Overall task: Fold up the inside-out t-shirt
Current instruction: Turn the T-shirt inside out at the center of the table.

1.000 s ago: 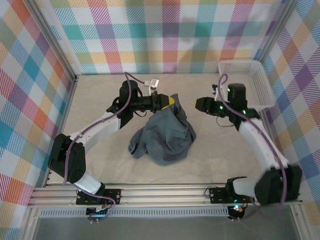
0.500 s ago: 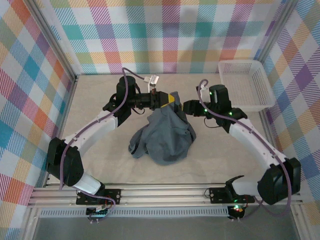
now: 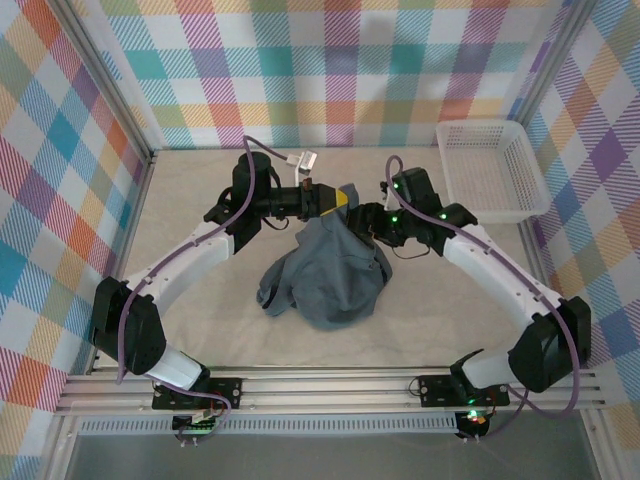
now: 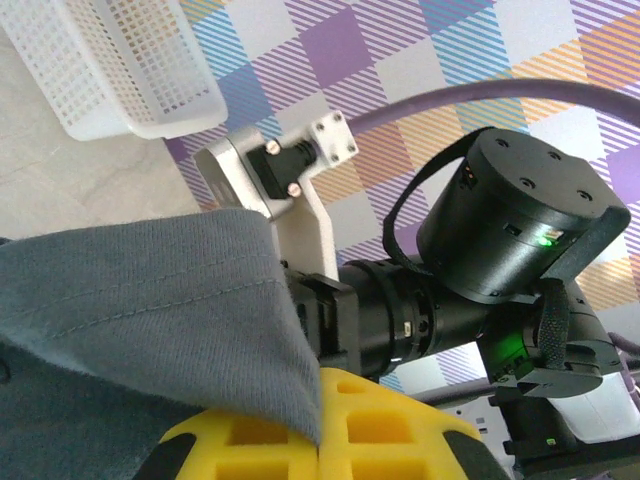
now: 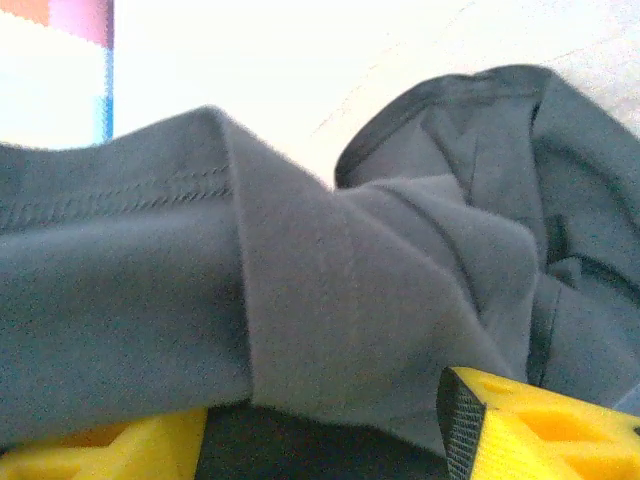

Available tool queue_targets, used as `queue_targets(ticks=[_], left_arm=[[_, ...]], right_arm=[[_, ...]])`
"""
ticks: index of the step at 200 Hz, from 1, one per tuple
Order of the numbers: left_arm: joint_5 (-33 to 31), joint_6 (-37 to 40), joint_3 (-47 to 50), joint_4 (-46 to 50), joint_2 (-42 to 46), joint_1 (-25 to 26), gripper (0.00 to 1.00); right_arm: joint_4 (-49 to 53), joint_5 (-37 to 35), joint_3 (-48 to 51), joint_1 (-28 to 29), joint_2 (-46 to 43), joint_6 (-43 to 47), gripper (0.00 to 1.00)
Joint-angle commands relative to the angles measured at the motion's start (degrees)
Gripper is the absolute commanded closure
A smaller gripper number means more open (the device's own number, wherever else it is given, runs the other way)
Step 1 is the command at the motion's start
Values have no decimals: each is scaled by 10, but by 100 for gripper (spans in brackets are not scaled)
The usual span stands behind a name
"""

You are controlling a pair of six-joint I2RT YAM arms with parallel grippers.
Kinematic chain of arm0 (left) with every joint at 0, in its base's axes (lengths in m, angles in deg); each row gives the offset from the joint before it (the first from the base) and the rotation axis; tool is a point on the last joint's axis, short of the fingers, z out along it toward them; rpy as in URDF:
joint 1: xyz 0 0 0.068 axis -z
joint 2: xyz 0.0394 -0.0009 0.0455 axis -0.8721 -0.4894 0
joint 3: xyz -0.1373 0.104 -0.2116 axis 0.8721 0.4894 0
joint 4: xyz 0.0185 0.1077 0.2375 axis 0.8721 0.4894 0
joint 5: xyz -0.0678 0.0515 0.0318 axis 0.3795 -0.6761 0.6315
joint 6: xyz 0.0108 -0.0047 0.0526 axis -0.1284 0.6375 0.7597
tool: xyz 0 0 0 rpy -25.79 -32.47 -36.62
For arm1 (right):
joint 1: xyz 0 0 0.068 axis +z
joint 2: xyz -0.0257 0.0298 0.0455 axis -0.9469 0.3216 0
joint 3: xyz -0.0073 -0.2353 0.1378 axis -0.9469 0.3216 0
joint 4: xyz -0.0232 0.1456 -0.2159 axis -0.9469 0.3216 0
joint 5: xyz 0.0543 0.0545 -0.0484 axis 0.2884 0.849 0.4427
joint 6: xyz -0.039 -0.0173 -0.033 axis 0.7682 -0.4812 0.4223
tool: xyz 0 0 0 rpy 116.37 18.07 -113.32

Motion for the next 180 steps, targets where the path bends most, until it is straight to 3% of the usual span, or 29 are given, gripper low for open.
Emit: queue_targets(ticks=[1,26,57,65,78,94,120,142,170,180], left_arm=[[2,11,-11,-2,8,5,100],[2,18,-9,4,9,4,100],[1,20,-6,7,8,5,100],[2,22,-6,6,8,5,100],[1,22,-7,6,6,5,100],[1,23,-8,5,5,5,100],[-14,50,-9,40,6,4,100],[-79,120,-1,136,6,-4,100],[-65,45,46,25,-8,-21,100],[-64,40,43,17,-7,-21,96]], right_arm=[[42,-48,-36,-1,22,-22,37],[84,-79,-55,-3,37,-21,39],[103,-73,-48,-14,18,-18,54],[103,-61,-41,-18,11,-20,60],[99,-39,-26,-27,2,-23,82],[85,-13,-7,-35,-4,-19,100],[58,19,4,-42,-32,-5,100],[-35,136,28,-57,-78,-16,100],[-212,296,79,-84,-104,-108,100],[-261,327,95,-91,-105,-137,100]])
